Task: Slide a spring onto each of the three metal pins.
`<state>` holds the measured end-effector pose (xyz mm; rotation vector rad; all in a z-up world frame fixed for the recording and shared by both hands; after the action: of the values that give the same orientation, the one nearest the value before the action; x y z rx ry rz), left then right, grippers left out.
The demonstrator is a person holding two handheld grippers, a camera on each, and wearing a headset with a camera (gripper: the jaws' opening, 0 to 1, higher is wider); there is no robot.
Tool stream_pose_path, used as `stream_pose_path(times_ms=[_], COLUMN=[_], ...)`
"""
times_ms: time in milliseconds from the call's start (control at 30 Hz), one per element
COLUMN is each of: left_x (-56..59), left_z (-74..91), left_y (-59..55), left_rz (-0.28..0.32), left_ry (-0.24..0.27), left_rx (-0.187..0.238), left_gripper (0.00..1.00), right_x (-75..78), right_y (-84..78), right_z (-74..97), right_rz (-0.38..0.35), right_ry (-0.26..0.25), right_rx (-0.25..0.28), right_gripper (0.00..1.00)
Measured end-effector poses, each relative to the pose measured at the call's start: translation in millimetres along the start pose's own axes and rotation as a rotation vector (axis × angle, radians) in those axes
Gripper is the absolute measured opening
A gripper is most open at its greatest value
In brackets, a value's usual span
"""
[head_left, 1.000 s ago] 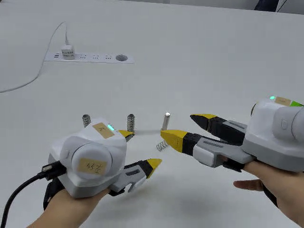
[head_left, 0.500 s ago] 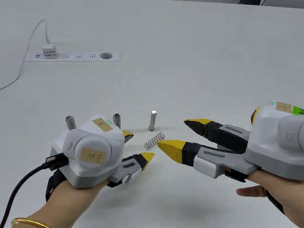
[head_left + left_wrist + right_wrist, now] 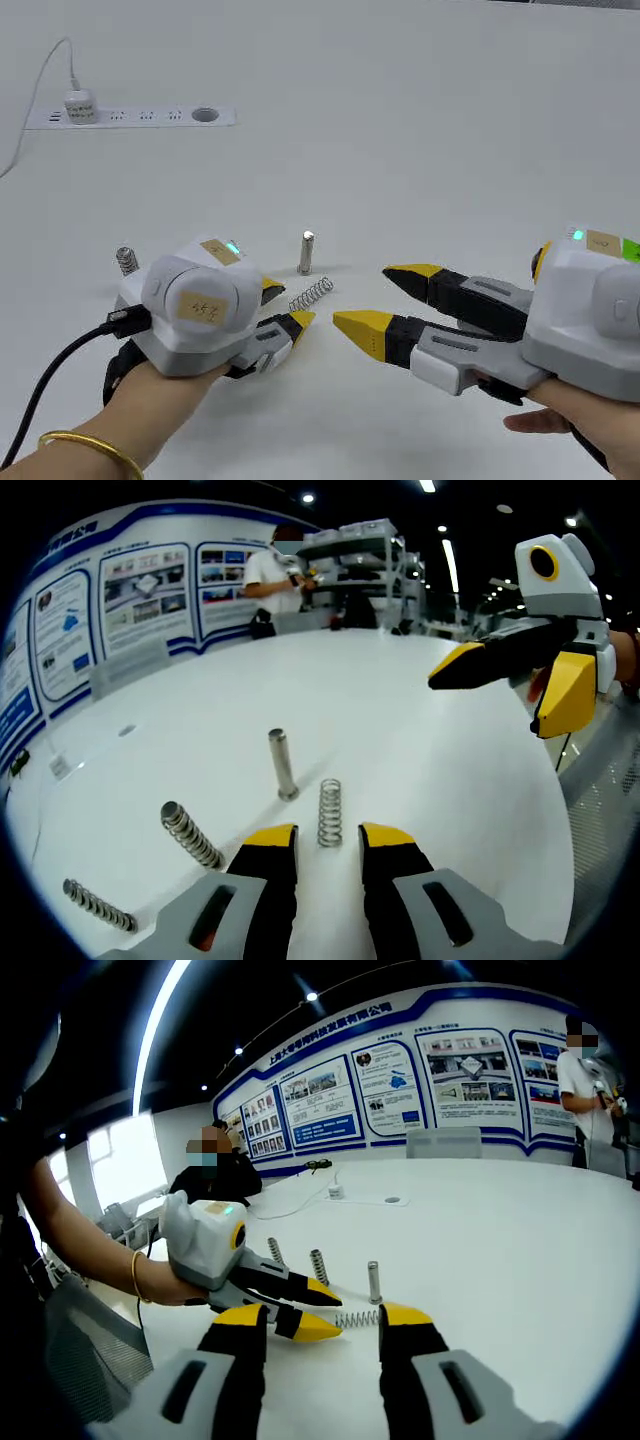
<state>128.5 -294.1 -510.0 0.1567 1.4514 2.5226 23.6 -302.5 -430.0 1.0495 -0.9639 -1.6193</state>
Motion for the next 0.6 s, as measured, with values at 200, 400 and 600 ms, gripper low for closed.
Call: stream_pose_path(times_ms=[200,400,600], left_x=[-1.1,-3.1,-2.2], left_z=[-6.6,-9.5,-10.9], left_y=[-3.9,-1.6,-1.9], left_rz=[0.01,0.006,0.009], left_ry=[-0.015,-0.023,-0.033], left_rx=[-0.034,-0.038,-0.045], left_gripper=[0.22,0.19,0.16], right_x=[1.9,1.5,3.2], right_y=[-1.6,-3.4,-5.2], right_z=[1.1,-0.7,-3.4], right_rz=[-0.017,-0.02,-0.036], right_ry=[-0.006,-0.005,-0.012], right_rx=[-0.004,-0.012,-0.026], right_gripper=[0.46,0.45,0.44])
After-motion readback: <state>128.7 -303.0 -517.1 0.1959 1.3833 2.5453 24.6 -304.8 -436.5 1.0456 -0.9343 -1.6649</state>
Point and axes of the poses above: the centre of the closed fingertips' face, and the gripper's own axes: z roughly backward along the fingers, x roughly to its right, y roughly out of its top, the point moved 4 cm from there along z, roughly backward along the fingers, and after that the axes turned 1 degree about y, right-handed, at the moved point
